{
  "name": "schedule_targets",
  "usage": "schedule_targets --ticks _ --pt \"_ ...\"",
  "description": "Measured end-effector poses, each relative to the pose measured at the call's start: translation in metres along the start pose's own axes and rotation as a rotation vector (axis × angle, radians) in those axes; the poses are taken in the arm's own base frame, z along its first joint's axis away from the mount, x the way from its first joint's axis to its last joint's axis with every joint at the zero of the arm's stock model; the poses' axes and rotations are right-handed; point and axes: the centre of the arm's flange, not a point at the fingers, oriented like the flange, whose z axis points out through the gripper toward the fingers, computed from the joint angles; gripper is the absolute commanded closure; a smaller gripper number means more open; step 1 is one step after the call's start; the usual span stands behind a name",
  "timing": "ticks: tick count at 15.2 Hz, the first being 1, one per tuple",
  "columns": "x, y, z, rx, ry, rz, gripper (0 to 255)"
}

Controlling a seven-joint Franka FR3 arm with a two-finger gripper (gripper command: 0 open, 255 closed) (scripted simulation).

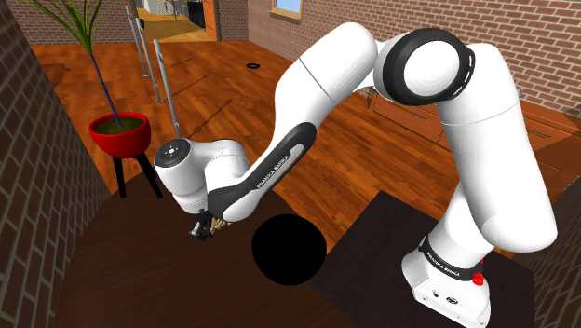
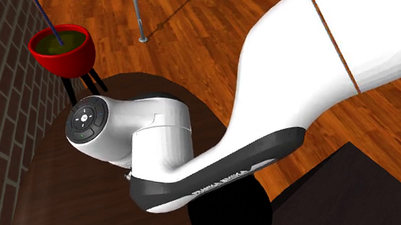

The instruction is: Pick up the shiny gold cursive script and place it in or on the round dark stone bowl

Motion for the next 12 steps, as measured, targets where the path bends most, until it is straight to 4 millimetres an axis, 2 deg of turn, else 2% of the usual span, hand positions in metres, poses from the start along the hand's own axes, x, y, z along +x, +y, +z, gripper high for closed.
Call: schedule_targets --ticks 12 --pt "0.002 0.016 -0.061 0.000 0.000 0.000 255"
